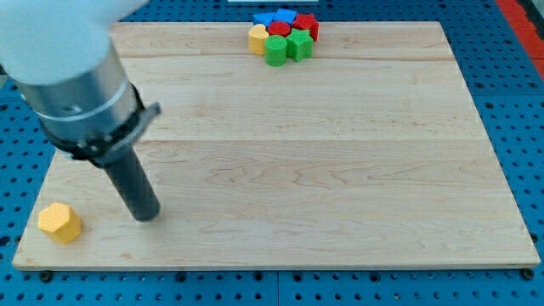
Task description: Drag the yellow hexagon towards the top
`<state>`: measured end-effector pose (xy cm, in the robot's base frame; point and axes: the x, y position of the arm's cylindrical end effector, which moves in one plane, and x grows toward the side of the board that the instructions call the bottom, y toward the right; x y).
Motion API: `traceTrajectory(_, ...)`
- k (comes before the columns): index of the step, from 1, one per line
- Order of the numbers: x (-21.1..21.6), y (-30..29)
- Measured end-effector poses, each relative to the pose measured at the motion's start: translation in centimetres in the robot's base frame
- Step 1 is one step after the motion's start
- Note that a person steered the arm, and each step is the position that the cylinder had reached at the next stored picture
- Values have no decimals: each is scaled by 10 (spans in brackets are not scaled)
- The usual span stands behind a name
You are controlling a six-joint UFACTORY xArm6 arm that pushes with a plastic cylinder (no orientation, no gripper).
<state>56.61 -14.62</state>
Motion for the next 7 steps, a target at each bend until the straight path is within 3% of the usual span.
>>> traceTrajectory(1, 43, -29)
traceTrajectory(3, 50, -135)
traceTrajectory(4, 36, -142)
traceTrajectory(6, 32, -79)
traceTrajectory(7, 9, -70)
